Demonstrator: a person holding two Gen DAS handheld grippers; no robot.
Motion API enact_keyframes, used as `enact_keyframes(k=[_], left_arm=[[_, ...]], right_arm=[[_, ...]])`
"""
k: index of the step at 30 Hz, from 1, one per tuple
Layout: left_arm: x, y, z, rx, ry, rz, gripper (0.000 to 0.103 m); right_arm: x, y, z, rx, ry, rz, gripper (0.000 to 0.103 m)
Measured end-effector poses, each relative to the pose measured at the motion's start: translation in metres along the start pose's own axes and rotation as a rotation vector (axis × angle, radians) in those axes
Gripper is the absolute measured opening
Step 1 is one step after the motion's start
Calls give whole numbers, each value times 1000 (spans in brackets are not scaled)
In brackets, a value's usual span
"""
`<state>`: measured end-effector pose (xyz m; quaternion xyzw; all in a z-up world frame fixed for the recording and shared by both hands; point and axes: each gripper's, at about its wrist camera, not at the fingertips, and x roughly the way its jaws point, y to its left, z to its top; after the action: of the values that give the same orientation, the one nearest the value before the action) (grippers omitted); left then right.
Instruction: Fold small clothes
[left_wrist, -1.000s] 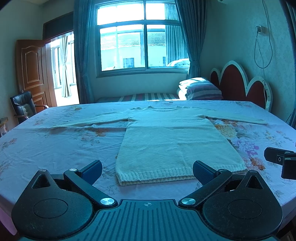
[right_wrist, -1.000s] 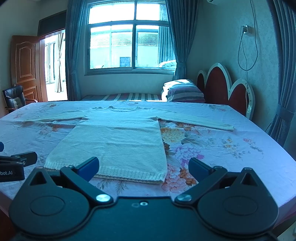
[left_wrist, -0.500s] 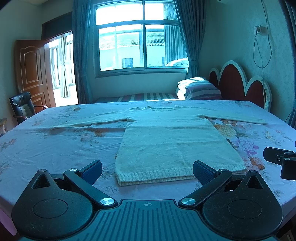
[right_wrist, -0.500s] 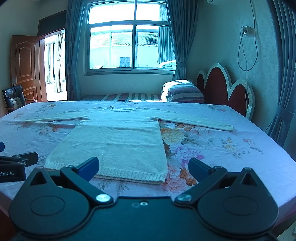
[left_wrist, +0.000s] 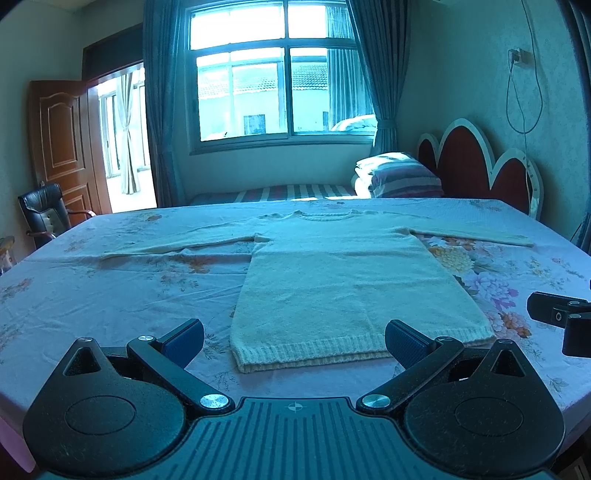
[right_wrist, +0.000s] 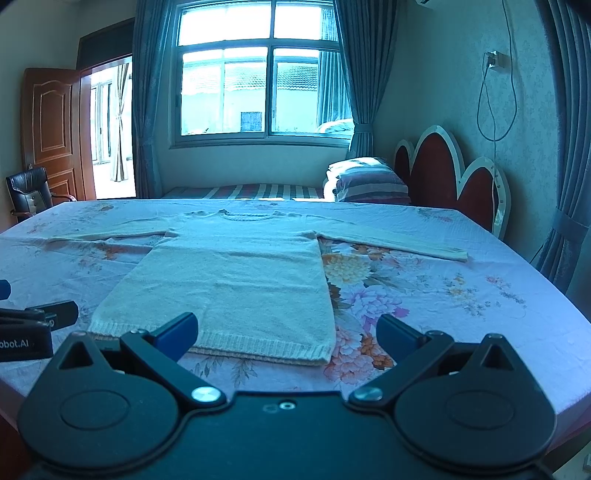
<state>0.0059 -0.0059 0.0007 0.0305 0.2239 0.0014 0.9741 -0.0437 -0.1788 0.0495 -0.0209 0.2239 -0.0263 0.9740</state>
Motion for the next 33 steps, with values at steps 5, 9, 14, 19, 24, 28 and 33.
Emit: enact_keyframes(k=[5, 9, 14, 19, 24, 28, 33], left_arm=[[28, 38, 26, -92, -11, -4, 103], [83, 98, 50, -262, 1, 2, 103], [173, 176, 66, -460, 32, 39, 103], [273, 254, 67, -640, 50, 130, 103], [348, 320, 59, -809, 47, 234, 93], [400, 367, 42, -947, 88, 284, 64], [443, 401, 23, -1016, 59, 296, 64]], right_arm=[[14, -7, 18, 6, -16, -7, 103], [48, -17, 44, 16, -36, -25, 103], [110, -24, 75, -38, -54, -62, 103], [185, -42, 93, -38, -19, -116, 103], [255, -70, 107, 7, 39, -146, 103], [307, -96, 114, 76, 80, -179, 103], [339, -116, 117, 149, 111, -236, 103]])
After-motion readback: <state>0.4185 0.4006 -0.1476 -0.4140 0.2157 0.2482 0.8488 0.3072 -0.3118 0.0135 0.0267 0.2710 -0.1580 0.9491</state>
